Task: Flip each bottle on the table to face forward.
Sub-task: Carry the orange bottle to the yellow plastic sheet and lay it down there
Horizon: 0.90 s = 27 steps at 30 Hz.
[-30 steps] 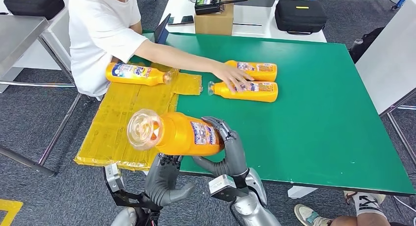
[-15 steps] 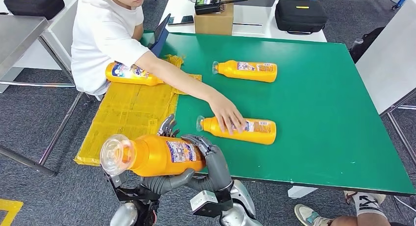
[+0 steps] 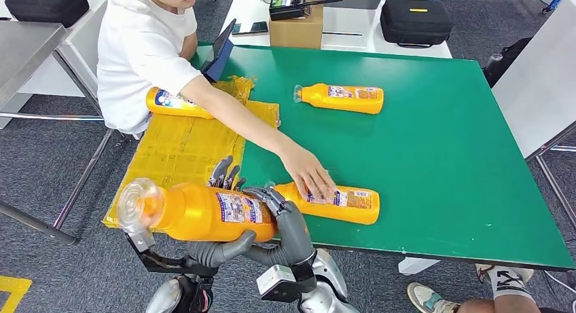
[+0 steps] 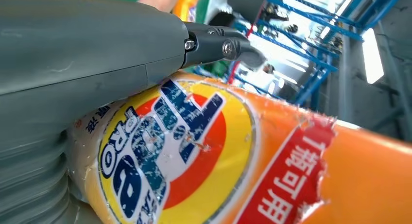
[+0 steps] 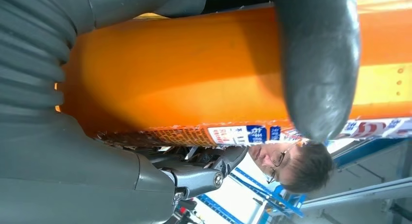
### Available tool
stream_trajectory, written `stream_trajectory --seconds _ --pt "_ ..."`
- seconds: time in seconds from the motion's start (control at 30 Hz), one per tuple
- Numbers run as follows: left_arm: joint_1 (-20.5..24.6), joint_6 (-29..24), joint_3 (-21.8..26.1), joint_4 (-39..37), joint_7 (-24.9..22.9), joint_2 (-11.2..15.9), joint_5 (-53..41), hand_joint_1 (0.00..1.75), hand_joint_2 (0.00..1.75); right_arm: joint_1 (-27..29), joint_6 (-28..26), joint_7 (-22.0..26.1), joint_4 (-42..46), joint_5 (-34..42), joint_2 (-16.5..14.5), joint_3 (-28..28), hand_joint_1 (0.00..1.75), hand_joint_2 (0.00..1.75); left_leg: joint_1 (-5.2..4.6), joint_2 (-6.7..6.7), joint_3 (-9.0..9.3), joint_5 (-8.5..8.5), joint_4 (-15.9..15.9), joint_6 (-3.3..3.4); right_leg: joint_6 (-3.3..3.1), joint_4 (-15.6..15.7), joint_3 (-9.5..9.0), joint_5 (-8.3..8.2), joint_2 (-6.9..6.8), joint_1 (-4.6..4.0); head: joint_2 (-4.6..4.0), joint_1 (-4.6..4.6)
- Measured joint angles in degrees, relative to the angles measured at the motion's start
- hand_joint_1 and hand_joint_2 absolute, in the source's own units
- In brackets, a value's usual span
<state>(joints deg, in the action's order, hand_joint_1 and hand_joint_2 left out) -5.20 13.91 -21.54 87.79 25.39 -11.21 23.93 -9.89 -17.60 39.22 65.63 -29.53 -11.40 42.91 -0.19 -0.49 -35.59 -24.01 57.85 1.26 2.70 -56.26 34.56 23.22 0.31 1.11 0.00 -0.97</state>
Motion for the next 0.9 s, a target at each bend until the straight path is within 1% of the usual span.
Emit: stream_trajectory --seconds 0.03,0.07,0.1,0.13,0.27,0.53,0.67,0.73,0.83,0.9 --pt "0.0 1.3 0.3 0.0 0.0 0.0 1.4 1.75 1.75 -0.1 0.1 0.0 0.0 0.0 0.0 0.2 0.52 1.75 0.00 0.00 0.00 0.00 0.0 0.00 0.00 0.0 0.00 0.00 0.00 0.00 0.00 -0.01" --pt "0.0 2.6 0.5 0.0 0.0 0.0 2.8 1.75 1.75 -0.2 0.2 0.0 0.0 0.1 0.0 0.3 0.13 1.75 0.00 0.00 0.00 0.00 0.0 0.00 0.00 0.0 0.00 0.00 0.00 0.00 0.00 0.00" --pt "0.0 4.0 0.9 0.0 0.1 0.0 4.2 1.75 1.75 -0.2 0.5 0.1 0.0 0.1 0.0 0.5 0.00 1.75 0.01 0.00 0.00 0.00 0.0 0.00 0.00 0.0 0.00 0.00 0.00 0.00 0.00 -0.01" --pt "0.2 5.4 1.1 0.0 0.2 0.0 5.4 1.75 1.75 -0.1 0.8 0.0 0.0 0.2 0.0 0.6 0.00 1.75 0.01 -0.01 0.00 0.00 0.0 0.00 0.00 0.0 0.00 0.00 0.00 0.00 0.00 0.00" --pt "0.5 8.3 1.9 0.1 0.4 0.0 7.8 1.75 1.75 0.7 1.7 -0.2 -0.3 0.9 0.3 0.5 0.00 0.00 0.01 -0.01 -0.01 0.00 0.0 0.00 0.00 0.0 -0.01 0.00 0.00 0.00 0.00 0.00" --pt "0.5 9.2 3.1 0.1 0.2 -0.3 8.2 1.75 1.75 2.9 1.7 -0.4 0.1 1.4 0.7 -0.1 0.00 0.00 0.00 0.01 0.00 0.00 0.0 0.00 0.00 0.0 0.00 0.00 0.00 0.00 0.00 0.00" --pt "0.5 8.2 3.7 0.1 0.3 -0.6 7.2 1.75 1.75 4.4 0.1 -0.2 1.6 1.3 0.9 -1.0 0.00 0.00 0.01 -0.02 0.00 0.00 0.0 0.00 0.00 0.0 -0.01 0.00 -0.01 0.00 0.00 0.01" --pt "0.6 4.4 4.6 0.1 1.0 -0.8 2.2 1.75 1.75 5.8 -1.2 0.1 3.4 0.9 1.2 -1.8 0.00 0.00 0.01 -0.02 -0.01 0.00 0.0 0.00 0.00 0.0 -0.02 0.00 -0.01 0.00 0.00 0.01" --pt "1.3 -5.4 6.8 0.1 3.0 -0.5 -12.0 1.75 1.75 8.1 -3.5 0.5 7.2 0.0 1.8 -3.4 0.00 0.00 0.01 -0.02 -0.01 0.00 0.0 0.00 0.00 0.0 -0.02 0.00 -0.01 0.00 -0.01 0.01" --pt "1.9 -10.6 9.0 0.0 3.8 0.1 -20.3 1.75 1.75 9.4 -4.9 0.7 9.9 -0.5 2.4 -4.6 0.00 0.00 0.01 -0.01 -0.01 0.00 0.0 0.00 0.00 0.0 -0.02 0.00 0.00 0.00 -0.01 0.01"
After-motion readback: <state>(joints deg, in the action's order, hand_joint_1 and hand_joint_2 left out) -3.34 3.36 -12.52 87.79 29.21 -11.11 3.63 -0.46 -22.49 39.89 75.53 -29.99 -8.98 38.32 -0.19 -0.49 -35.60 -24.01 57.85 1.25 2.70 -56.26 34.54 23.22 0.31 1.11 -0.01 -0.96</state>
